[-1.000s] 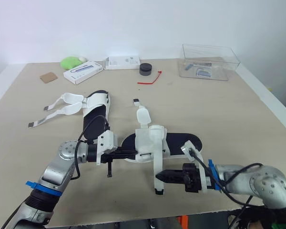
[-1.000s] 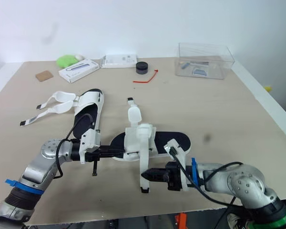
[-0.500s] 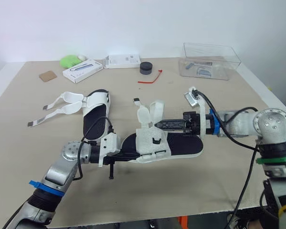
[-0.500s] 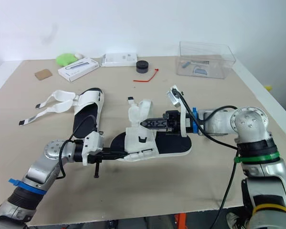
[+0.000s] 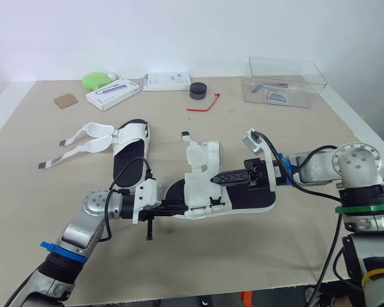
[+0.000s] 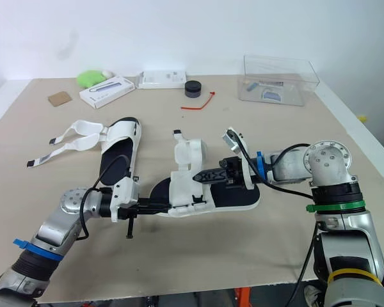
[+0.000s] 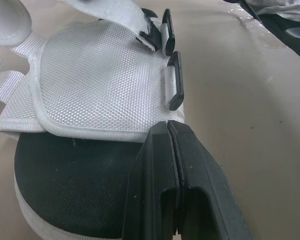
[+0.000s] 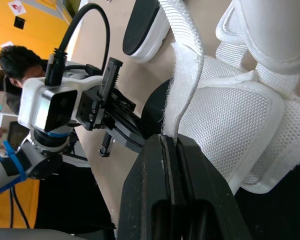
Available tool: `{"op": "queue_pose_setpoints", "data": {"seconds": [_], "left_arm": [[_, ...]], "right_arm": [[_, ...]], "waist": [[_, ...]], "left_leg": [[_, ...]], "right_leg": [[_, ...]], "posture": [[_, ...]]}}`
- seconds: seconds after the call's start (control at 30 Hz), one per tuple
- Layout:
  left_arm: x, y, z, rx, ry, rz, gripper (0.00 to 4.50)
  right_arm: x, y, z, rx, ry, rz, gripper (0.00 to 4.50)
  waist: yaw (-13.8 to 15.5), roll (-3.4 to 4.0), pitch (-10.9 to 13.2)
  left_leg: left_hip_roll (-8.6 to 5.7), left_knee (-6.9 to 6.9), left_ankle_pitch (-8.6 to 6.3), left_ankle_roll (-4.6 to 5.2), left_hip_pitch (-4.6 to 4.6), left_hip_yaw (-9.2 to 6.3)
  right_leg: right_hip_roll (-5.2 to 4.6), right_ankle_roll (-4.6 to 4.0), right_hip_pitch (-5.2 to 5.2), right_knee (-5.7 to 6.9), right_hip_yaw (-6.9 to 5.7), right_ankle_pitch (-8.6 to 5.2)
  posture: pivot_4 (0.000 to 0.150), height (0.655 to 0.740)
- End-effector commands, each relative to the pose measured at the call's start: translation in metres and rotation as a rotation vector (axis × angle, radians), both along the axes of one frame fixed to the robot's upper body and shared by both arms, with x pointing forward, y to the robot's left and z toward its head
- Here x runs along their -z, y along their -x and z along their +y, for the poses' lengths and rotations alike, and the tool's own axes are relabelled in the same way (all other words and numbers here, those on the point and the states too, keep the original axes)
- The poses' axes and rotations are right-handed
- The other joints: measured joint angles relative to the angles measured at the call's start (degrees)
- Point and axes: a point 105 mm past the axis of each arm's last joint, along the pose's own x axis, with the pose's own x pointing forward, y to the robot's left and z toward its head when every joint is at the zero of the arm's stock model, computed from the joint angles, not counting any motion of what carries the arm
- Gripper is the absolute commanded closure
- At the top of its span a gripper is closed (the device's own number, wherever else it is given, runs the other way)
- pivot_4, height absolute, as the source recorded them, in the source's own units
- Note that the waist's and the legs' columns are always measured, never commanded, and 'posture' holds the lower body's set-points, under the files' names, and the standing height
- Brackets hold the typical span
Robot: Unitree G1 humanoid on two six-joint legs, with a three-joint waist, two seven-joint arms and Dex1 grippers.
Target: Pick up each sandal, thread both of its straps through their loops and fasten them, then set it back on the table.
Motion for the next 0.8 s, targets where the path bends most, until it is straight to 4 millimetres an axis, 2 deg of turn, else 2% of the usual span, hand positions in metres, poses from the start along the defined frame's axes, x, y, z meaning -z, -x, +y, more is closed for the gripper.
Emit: {"op": "queue_pose_setpoints", "data": {"seconds": [0.03,0.27,0.67,0.8], "left_arm": [[-0.005,-0.001,-0.005,0.008,0.009,-0.03,4.5],[-0.004,-0.003,-0.003,-0.005,0.009,-0.039,4.5],[-0.002,-0.001,-0.003,0.003,0.0,-0.033,4.5],[-0.002,-0.002,-0.002,0.003,-0.004,-0.035,4.5]], "right_arm": [[-0.014,-0.003,-0.002,0.005,-0.027,-0.029,4.44],[-0.019,-0.004,0.0,-0.002,-0.051,-0.014,4.44],[0.003,0.005,-0.006,0.005,-0.015,0.045,4.44],[0.004,0.006,-0.007,0.007,-0.013,0.048,4.44]], "waist": [[0.0,0.0,0.0],[-0.01,0.0,0.0],[-0.03,0.01,-0.01],[-0.04,0.01,-0.01]], "left_leg": [[0.0,0.0,0.0,0.0,0.0,0.0],[-0.01,0.0,0.0,0.0,-0.01,0.01],[-0.01,0.0,0.0,0.01,-0.02,0.0],[-0.01,0.0,-0.01,0.02,-0.03,0.01]], "right_leg": [[0.0,0.01,0.0,-0.01,0.0,0.0],[0.0,0.04,0.0,-0.04,0.02,0.03],[0.0,0.05,0.02,-0.07,0.01,0.03],[0.0,0.05,0.02,-0.09,0.01,0.03]], "posture": [[0.15,0.74],[0.15,0.74],[0.15,0.74],[0.15,0.74]]}}
